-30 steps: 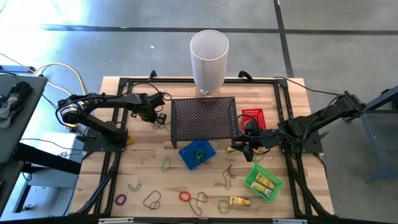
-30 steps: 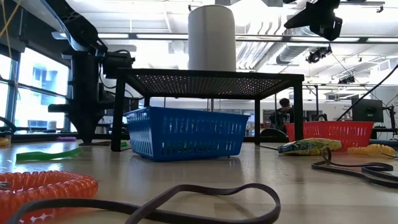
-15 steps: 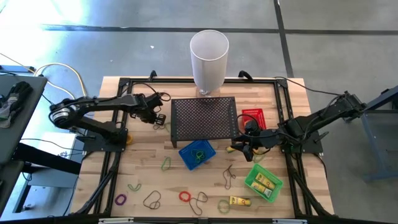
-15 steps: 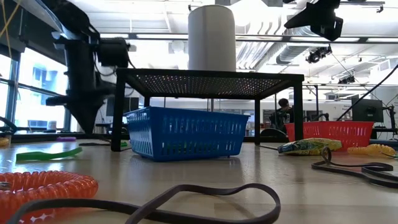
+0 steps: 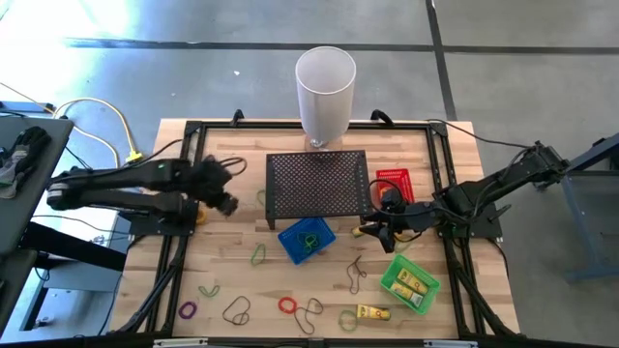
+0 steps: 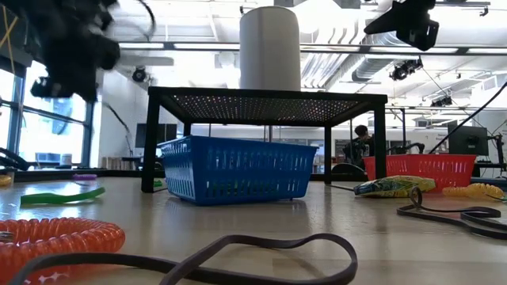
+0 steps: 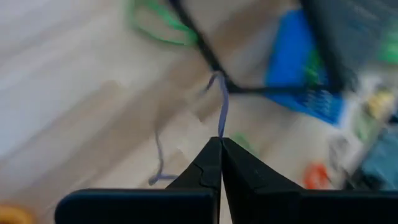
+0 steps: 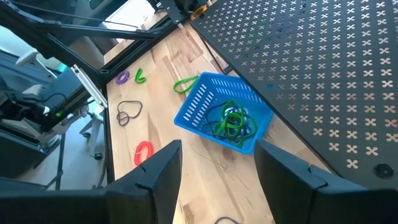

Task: Pick & Place Office Desk Supplies
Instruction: Put the violet rubber band into the blue bin

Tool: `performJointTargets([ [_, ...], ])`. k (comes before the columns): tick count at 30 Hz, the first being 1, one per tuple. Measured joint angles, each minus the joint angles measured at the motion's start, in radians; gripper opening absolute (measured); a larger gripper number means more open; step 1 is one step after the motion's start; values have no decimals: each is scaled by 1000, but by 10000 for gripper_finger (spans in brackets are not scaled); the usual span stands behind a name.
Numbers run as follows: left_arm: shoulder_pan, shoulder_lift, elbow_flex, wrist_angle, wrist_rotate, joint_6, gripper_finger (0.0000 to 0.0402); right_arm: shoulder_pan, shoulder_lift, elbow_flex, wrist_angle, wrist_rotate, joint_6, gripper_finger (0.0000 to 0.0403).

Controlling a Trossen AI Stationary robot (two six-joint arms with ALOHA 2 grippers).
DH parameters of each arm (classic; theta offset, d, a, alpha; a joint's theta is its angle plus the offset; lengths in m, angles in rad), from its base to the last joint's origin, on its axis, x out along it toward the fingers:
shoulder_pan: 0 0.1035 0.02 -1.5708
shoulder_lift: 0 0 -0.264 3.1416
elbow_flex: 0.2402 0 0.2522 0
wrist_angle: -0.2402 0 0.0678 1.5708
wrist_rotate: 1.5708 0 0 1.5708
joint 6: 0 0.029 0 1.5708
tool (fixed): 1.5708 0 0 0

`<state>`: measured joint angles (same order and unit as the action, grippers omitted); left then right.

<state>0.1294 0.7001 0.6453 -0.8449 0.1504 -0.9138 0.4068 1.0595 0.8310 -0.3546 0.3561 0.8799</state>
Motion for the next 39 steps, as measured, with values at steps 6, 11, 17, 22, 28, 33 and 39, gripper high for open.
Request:
performJointTargets([
  [6, -333, -126, 0, 219, -48, -67, 0, -1, 0, 0, 0, 3, -31, 190],
  [11, -538, -71, 1, 478, -240, -11, 0, -1, 0, 0, 8, 11, -84, 190],
  [17, -589, 93, 1, 711, -337, 172, 0, -1, 14, 0, 99, 8, -176, 190],
  [22, -572, 215, 1, 959, -307, 308, 0, -1, 30, -1, 176, -3, -226, 190],
  [28, -488, 311, 2, 1043, -286, 368, 0, -1, 38, 0, 208, -21, -230, 190],
  [33, -413, 411, 2, 1098, -279, 369, 0, -1, 48, 0, 261, -22, -238, 190],
  [39, -351, 515, 1, 1173, -165, 376, 0, 11, 63, 0, 315, -70, -391, 190],
])
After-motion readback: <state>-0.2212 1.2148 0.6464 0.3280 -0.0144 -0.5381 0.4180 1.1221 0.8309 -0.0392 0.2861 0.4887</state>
